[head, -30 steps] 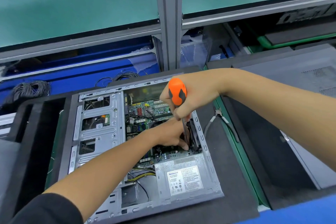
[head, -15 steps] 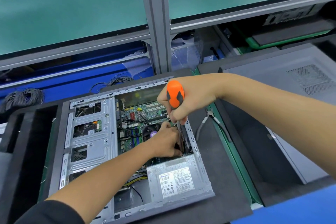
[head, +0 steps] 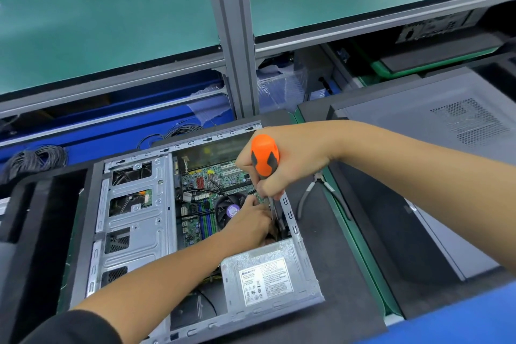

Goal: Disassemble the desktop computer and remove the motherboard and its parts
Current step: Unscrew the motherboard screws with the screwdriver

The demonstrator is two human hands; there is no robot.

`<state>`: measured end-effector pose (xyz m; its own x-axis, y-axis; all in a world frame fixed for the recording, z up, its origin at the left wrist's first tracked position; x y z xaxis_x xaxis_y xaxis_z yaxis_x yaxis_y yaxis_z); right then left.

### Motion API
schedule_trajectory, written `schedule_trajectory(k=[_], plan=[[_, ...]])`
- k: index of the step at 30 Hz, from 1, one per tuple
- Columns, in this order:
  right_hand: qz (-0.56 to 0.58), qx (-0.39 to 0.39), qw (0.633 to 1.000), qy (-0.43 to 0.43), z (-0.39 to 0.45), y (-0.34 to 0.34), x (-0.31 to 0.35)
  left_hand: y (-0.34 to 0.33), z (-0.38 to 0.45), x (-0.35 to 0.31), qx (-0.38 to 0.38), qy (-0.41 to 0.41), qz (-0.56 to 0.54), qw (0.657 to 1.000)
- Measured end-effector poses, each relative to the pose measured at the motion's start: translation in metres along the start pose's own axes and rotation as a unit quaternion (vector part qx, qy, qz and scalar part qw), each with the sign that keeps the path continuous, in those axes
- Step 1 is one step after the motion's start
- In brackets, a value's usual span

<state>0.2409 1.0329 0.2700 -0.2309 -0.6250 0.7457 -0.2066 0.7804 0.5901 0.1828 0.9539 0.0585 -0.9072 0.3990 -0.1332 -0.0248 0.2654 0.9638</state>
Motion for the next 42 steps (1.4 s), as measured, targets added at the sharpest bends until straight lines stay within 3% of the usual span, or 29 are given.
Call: schedule_trajectory(k=[2,6,11,22,26,33,42], plan=[[-0.005,-0.003,1.0,0.002,0.0,-0.002,-0.002,0.01,-0.001,-0.003,-0.039,-0.025,-0.052,0.998],[-0.019,0.001,1.0,-0.003,0.002,-0.005,-0.005,0.008,-0.004,0.006,-0.08,0.0,-0.191,0.978],[0.01,0.004,1.0,0.005,0.001,-0.002,-0.003,0.013,-0.008,0.01,-0.07,0.033,-0.302,0.95],[0.01,0.031,0.999,-0.016,0.004,-0.012,0.001,0.017,-0.014,0.002,-0.031,-0.006,-0.281,0.959],[-0.01,0.019,1.0,-0.013,0.004,-0.009,0.006,0.017,-0.015,0.006,-0.006,0.016,-0.276,0.961],[0.015,0.017,1.0,-0.002,-0.002,-0.002,0.009,0.037,-0.009,0.019,-0.006,0.013,-0.182,0.983],[0.012,0.011,1.0,-0.011,0.004,-0.001,-0.002,0.035,-0.005,0.024,0.069,0.031,-0.27,0.96]])
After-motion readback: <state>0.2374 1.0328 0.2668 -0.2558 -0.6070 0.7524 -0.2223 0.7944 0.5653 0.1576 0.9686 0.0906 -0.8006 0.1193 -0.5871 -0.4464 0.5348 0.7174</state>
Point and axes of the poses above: each hand's wrist, its own z-axis towards the middle knuckle, its own y-axis out of the back of the hand, x = y × z, the point moved 4 cm from there along z, towards the middle knuckle, and after that the axes turned 3 degrees about x, right-handed, at the moved point
